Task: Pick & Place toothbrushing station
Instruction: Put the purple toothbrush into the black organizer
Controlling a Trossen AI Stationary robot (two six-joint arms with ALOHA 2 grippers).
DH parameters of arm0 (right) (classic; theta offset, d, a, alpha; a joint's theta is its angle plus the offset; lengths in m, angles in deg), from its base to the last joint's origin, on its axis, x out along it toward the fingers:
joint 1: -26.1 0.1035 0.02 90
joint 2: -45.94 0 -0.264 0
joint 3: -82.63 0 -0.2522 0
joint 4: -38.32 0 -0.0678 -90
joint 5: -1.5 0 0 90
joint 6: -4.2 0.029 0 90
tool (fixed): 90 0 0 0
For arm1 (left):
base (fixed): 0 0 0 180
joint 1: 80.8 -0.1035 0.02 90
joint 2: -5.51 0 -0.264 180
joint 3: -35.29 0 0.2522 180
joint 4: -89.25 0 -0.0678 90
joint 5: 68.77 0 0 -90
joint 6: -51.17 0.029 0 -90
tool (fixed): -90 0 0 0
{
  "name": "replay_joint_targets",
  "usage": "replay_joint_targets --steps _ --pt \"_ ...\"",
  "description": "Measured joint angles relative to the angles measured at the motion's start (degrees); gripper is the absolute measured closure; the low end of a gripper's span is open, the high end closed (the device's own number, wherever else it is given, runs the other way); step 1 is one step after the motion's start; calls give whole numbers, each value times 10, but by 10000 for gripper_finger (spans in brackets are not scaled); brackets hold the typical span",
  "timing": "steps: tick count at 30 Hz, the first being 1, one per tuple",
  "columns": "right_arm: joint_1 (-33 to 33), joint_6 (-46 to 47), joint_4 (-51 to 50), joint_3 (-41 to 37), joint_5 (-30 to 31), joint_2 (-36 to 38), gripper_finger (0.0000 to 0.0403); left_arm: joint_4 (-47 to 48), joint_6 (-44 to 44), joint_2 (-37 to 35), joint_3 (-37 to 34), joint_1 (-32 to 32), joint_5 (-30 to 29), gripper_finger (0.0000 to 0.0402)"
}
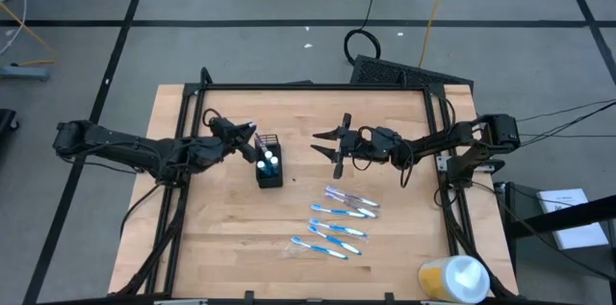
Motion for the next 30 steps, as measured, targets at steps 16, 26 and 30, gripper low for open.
replay_joint_targets --steps 16,26,30 --pt "0 0 -4 0 0 0 273 0 -1 0 -3 0 -1 351" --pt "0 0 -5 0 0 0 273 0 18 0 -3 0 0 294" --pt "0 0 -5 0 0 0 273 0 10 0 -3 0 0 271"
